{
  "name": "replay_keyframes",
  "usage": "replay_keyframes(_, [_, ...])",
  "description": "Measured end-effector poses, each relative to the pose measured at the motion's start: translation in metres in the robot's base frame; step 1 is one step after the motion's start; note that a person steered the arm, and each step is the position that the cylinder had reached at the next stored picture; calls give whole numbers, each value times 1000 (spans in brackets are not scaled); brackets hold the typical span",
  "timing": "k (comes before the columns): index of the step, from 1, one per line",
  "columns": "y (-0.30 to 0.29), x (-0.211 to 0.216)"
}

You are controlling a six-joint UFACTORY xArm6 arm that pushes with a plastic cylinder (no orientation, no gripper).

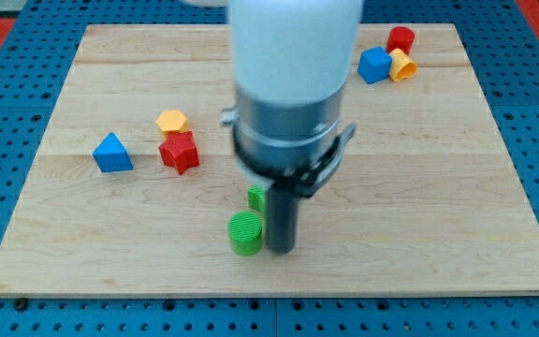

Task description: Keep the green circle at the bottom left of the blue cube

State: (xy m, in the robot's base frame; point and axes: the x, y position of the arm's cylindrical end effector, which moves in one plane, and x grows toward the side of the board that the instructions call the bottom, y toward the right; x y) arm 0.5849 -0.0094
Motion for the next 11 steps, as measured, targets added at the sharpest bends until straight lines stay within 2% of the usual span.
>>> replay_keyframes(1, [-37, -1])
replay_keyframes(5, [-41, -187])
replay_keyframes(7, [-89, -229])
replay_keyframes(8, [-177, -238])
replay_keyframes(9, [-238, -218])
replay_keyframes(11, [-237, -132])
